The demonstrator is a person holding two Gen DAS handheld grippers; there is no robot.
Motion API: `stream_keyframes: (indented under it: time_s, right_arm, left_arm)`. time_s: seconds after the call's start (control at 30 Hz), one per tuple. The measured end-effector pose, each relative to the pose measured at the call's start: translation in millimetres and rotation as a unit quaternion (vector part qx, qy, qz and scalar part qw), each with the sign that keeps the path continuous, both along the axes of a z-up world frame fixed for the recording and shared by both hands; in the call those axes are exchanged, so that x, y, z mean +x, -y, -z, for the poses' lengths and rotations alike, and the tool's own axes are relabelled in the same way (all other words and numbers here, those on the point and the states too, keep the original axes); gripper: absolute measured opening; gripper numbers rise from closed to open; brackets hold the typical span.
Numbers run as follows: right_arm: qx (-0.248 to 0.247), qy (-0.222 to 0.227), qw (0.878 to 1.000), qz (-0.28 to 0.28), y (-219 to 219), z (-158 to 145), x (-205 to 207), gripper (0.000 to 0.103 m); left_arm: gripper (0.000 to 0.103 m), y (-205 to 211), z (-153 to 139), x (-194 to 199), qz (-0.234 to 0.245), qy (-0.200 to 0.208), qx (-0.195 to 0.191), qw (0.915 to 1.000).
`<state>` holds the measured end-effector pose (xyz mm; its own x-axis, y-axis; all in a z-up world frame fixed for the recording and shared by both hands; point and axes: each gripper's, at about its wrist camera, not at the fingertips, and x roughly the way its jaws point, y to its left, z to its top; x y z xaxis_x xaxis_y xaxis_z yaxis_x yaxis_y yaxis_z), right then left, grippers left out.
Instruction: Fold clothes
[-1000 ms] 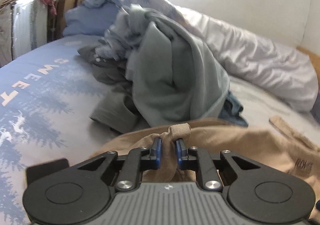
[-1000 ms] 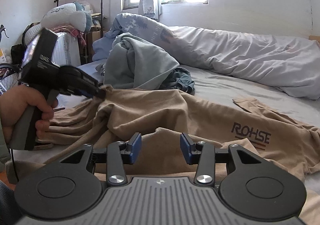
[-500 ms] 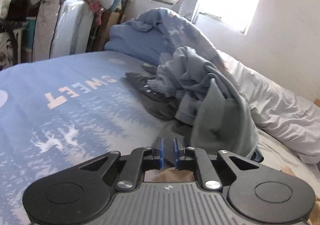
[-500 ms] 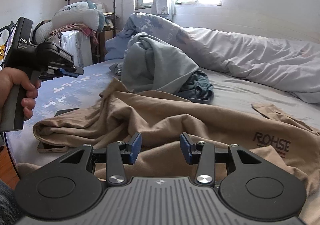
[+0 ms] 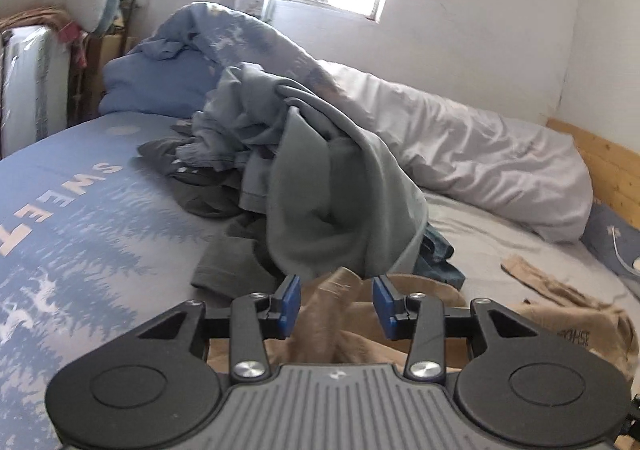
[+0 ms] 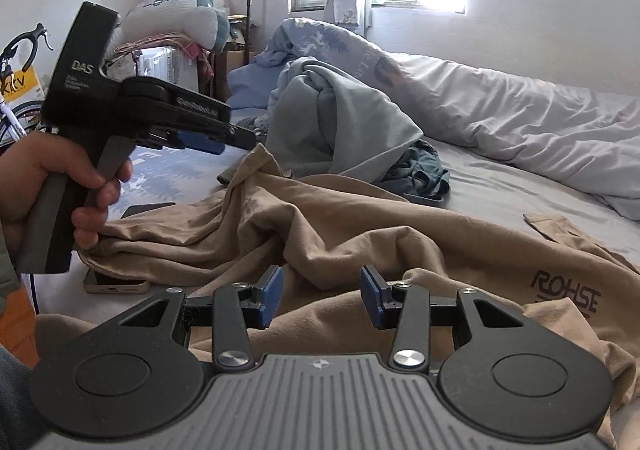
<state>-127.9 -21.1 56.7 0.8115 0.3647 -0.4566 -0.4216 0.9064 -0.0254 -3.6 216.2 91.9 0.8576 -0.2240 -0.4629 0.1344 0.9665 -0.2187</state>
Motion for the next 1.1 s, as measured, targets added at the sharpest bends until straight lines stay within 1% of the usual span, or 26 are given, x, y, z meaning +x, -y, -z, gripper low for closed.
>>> stream_keyframes:
  time_s: [0.1, 0.2, 0.33, 0.4, 0.43, 0.47, 0.53, 0.6, 0.67, 0.73, 0.83, 0.9, 1.0, 1.1]
  right_arm:
    - [-0.002, -0.001, 1.0, 0.002, 3.3, 0.4, -1.1, 0.044]
    - [-0.001, -0.002, 1.0, 0.003, 6.9, 0.1, -1.8, 0.044]
    - [0.001, -0.002, 1.0, 0.006, 11.3, -0.8, -2.5, 0.044]
    - [0.001, -0.002, 1.0, 0.007, 12.7, -1.3, -2.8, 0.044]
    - [0.002, -0.001, 1.0, 0.007, 12.3, -1.4, -2.9, 0.044]
    - [0.002, -0.001, 1.0, 0.007, 11.8, -1.6, -3.1, 0.044]
    - [0.002, 0.0, 1.0, 0.007, 11.0, -1.9, -3.3, 0.044]
    - [0.003, 0.001, 1.0, 0.006, 10.1, -2.2, -3.5, 0.044]
    - [0.003, 0.002, 1.0, 0.006, 9.3, -2.5, -3.7, 0.044]
    - [0.003, 0.003, 1.0, 0.006, 8.4, -2.7, -4.0, 0.044]
    - [0.004, 0.005, 1.0, 0.005, 7.1, -3.2, -4.3, 0.044]
    - [0.005, 0.006, 1.0, 0.002, 4.2, -3.4, -4.5, 0.044]
    - [0.007, 0.008, 1.0, -0.005, -3.1, -3.4, -4.0, 0.044]
    - [0.008, 0.01, 1.0, -0.015, -11.8, -3.1, -4.0, 0.044]
  left_arm:
    - [0.039, 10.9, 7.3, 4.9, 0.0, -0.01, 0.01, 0.9999]
    - [0.039, 16.3, 11.7, 9.9, -0.02, -0.014, 0.018, 0.9996]
    - [0.037, 14.9, 14.1, 13.3, -0.044, -0.018, 0.015, 0.9988]
    - [0.027, 13.6, 15.8, 14.8, -0.049, -0.021, 0.013, 0.9985]
    - [0.019, 12.8, 16.0, 15.1, -0.05, -0.023, 0.011, 0.9984]
    - [0.013, 11.9, 16.0, 15.0, -0.052, -0.024, 0.01, 0.9983]
    - [0.007, 9.8, 15.8, 13.9, -0.059, -0.022, 0.009, 0.998]
    - [0.005, 4.9, 13.9, 11.3, -0.075, -0.014, 0.002, 0.9971]
    - [0.003, -5.5, 8.5, 6.5, -0.099, -0.002, -0.013, 0.995]
    - [0.003, -17.7, 2.5, 0.7, -0.126, 0.011, -0.027, 0.9916]
    - [0.003, -39.2, -6.9, -11.1, -0.174, 0.032, -0.037, 0.9835]
    - [0.003, -54.6, -12.2, -20.1, -0.209, 0.044, -0.04, 0.9761]
    - [0.003, -78.2, -19.3, -33.9, -0.261, 0.058, -0.042, 0.9628]
    - [0.003, -101.2, -23.9, -44.8, -0.296, 0.06, -0.045, 0.9523]
